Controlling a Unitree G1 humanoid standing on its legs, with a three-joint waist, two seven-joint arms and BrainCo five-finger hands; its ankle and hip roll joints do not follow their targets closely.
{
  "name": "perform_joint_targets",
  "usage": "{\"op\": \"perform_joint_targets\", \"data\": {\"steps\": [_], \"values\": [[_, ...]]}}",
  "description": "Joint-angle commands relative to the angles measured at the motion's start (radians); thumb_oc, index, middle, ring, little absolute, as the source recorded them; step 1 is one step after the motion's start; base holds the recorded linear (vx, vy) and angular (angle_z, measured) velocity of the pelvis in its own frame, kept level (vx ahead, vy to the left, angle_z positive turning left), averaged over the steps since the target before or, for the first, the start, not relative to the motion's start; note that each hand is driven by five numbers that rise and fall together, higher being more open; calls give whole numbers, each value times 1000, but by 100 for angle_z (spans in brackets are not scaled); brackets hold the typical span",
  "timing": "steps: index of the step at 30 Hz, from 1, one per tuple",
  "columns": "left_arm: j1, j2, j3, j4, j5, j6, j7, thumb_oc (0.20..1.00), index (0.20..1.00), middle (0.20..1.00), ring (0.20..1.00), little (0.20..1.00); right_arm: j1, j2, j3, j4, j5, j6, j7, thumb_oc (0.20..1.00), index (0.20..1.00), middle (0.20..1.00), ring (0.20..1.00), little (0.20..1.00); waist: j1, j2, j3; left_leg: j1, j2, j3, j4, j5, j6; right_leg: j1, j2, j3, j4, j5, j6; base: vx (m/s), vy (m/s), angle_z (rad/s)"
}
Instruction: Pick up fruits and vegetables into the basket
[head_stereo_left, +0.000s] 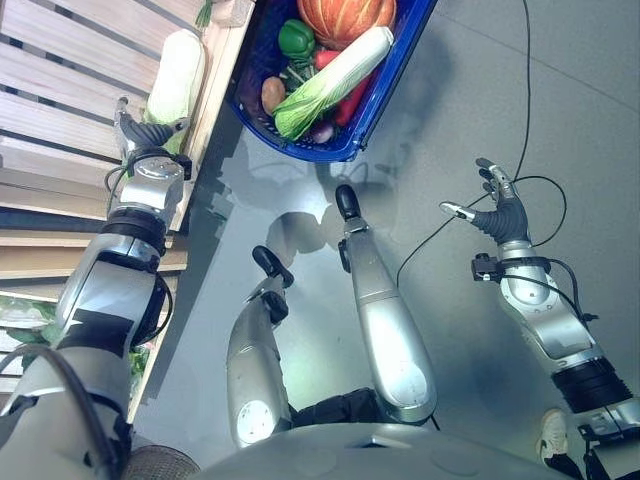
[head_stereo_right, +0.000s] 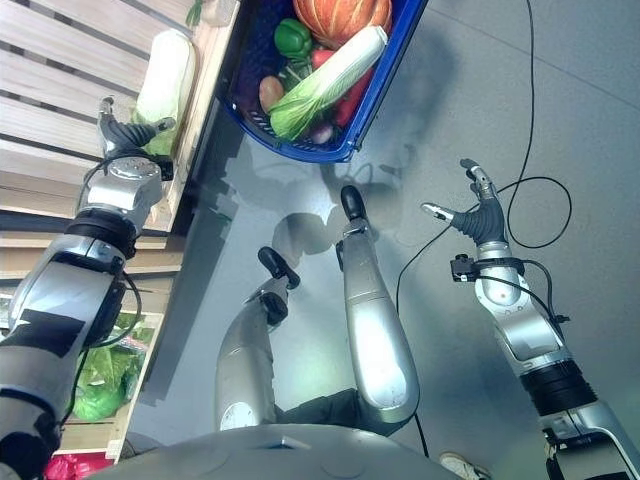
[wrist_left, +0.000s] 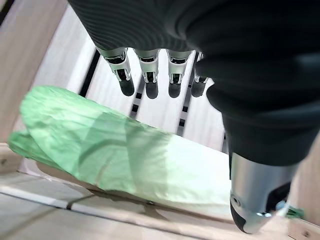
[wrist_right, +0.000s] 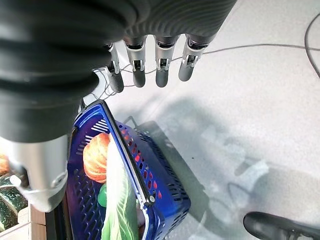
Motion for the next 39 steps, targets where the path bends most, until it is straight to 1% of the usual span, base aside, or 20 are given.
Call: {"op": "perform_joint_targets", "data": {"steps": [1,2,4,7,13,21,27,33,39], "values": [[19,100,31,40,54,13,29,1000,1000,1000,1000,1000,9,11,16,-11,43,-38,-24,1000,1000,1000,1000,1000,-5,-56,-49,-118,6,9,93,-46,39,-21,20,-48,41,-105,21,0,0,0],[11,104,20,51,75,32,36,1000,1000,1000,1000,1000,3,9,19,-9,45,-43,-26,1000,1000,1000,1000,1000,-5,-53,-49,-128,5,8,92,-45,40,-33,21,-46,44,-105,20,0,0,0],[7,107,15,59,87,41,35,1000,1000,1000,1000,1000,-1,9,20,-10,44,-43,-26,1000,1000,1000,1000,1000,-5,-52,-49,-133,4,7,95,-47,41,-40,21,-45,47,-106,20,0,0,0],[-11,118,-17,83,124,88,18,1000,1000,1000,1000,1000,-12,3,25,-8,46,-45,-32,1000,1000,1000,1000,1000,-7,-47,-49,-145,1,5,99,-50,38,-56,20,-40,51,-104,21,11,12,0],[-39,125,-60,122,156,123,-27,1000,1000,1000,1000,1000,-31,-9,31,0,54,-42,-34,1000,1000,1000,1000,1000,-18,-39,-49,-166,3,13,103,-54,34,-89,21,-29,59,-102,21,18,19,-3],[-70,118,-94,157,161,124,-75,1000,1000,1000,1000,1000,-45,-14,31,18,57,-54,-27,1000,1000,1000,1000,1000,-33,-30,-49,-185,2,20,101,-55,26,-124,22,-13,57,-93,22,17,27,-7],[-79,105,-115,167,149,102,-112,1000,1000,1000,1000,1000,-52,-14,32,27,56,-65,-30,1000,1000,1000,1000,1000,-39,-23,-49,-200,0,25,100,-55,24,-148,23,-5,57,-87,23,1,13,-4],[-89,86,-114,181,96,78,-152,1000,1000,1000,1000,1000,-60,-16,32,37,64,-71,-32,1000,1000,1000,1000,1000,-44,-17,-49,-211,-1,30,92,-50,20,-166,23,1,49,-77,24,-3,3,-1],[-104,75,-113,209,39,80,-182,1000,1000,1000,1000,1000,-69,-14,29,44,77,-65,-38,1000,1000,1000,1000,1000,-48,-16,-49,-216,-1,34,85,-43,15,-178,22,1,42,-68,25,-2,2,-1]]}}
